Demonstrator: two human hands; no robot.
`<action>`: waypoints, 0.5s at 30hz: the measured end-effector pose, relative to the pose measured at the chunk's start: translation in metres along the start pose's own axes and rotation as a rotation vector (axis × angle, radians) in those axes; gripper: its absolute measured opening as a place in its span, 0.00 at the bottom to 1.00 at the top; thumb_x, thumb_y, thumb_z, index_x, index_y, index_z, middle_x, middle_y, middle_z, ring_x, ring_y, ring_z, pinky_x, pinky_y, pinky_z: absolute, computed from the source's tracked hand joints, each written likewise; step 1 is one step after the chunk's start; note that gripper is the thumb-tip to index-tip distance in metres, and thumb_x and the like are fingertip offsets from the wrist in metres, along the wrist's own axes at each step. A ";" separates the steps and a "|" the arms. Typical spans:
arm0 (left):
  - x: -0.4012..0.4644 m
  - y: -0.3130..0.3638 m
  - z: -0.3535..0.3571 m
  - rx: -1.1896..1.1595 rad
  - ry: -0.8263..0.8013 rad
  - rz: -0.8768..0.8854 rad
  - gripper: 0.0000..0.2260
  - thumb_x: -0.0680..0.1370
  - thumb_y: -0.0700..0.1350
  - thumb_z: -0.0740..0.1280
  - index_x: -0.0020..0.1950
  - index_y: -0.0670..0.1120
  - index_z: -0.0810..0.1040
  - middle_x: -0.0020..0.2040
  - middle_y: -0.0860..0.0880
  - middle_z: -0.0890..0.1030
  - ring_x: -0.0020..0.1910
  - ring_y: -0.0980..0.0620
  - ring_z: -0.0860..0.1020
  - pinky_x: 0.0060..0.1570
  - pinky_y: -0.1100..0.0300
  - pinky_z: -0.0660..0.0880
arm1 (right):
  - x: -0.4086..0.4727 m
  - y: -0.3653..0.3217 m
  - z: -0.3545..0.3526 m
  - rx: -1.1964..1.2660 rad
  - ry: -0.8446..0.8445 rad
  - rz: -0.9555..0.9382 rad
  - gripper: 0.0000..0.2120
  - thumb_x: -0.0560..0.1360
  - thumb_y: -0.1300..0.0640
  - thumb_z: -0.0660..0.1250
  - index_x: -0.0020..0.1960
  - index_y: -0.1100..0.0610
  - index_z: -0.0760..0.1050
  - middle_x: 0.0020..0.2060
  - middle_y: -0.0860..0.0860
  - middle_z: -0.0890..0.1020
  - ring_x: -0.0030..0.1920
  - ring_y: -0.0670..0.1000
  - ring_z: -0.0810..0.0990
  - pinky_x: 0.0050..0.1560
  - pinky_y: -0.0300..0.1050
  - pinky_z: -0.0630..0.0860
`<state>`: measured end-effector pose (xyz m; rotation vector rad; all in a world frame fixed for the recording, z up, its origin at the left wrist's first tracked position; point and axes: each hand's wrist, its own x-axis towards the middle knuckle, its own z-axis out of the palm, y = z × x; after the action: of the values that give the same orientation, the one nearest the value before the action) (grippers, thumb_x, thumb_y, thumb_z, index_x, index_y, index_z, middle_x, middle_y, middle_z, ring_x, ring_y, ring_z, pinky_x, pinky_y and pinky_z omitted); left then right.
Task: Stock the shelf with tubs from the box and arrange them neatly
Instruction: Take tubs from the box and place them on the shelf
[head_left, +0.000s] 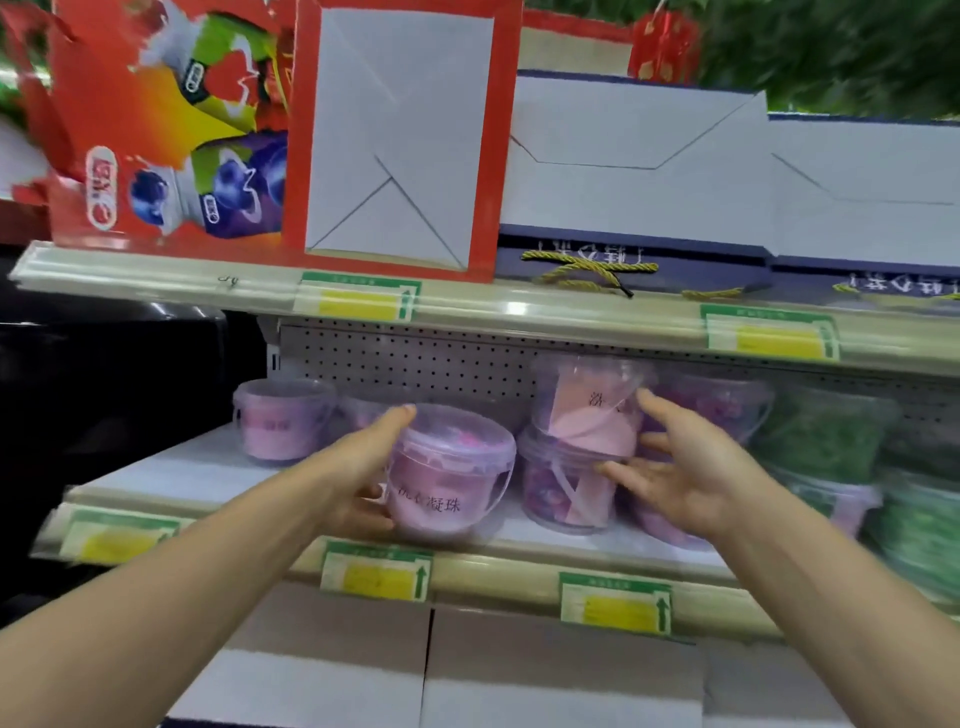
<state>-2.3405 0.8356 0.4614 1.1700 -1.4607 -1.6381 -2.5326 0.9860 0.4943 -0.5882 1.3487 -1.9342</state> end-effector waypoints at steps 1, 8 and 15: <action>0.001 0.000 0.000 0.053 0.011 0.008 0.26 0.76 0.64 0.60 0.62 0.44 0.72 0.47 0.42 0.77 0.43 0.43 0.78 0.41 0.51 0.78 | 0.002 0.003 -0.001 -0.049 -0.002 -0.014 0.12 0.77 0.55 0.65 0.57 0.61 0.73 0.50 0.59 0.79 0.49 0.56 0.79 0.56 0.48 0.75; 0.007 -0.005 -0.004 0.396 0.075 0.216 0.38 0.73 0.72 0.49 0.74 0.47 0.62 0.65 0.41 0.74 0.52 0.41 0.79 0.39 0.54 0.78 | -0.008 0.027 -0.005 -0.841 0.273 -0.359 0.18 0.69 0.47 0.71 0.52 0.56 0.71 0.52 0.55 0.73 0.46 0.54 0.75 0.53 0.51 0.73; -0.013 -0.025 0.010 0.742 0.145 0.542 0.42 0.69 0.59 0.72 0.72 0.47 0.50 0.72 0.46 0.64 0.66 0.44 0.70 0.62 0.49 0.70 | -0.022 0.049 0.011 -1.162 0.128 -0.712 0.24 0.75 0.59 0.65 0.68 0.54 0.61 0.63 0.52 0.60 0.62 0.52 0.67 0.63 0.40 0.62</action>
<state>-2.3422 0.8560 0.4393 1.0755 -2.1295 -0.6370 -2.4966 0.9846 0.4532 -1.6770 2.5685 -1.4626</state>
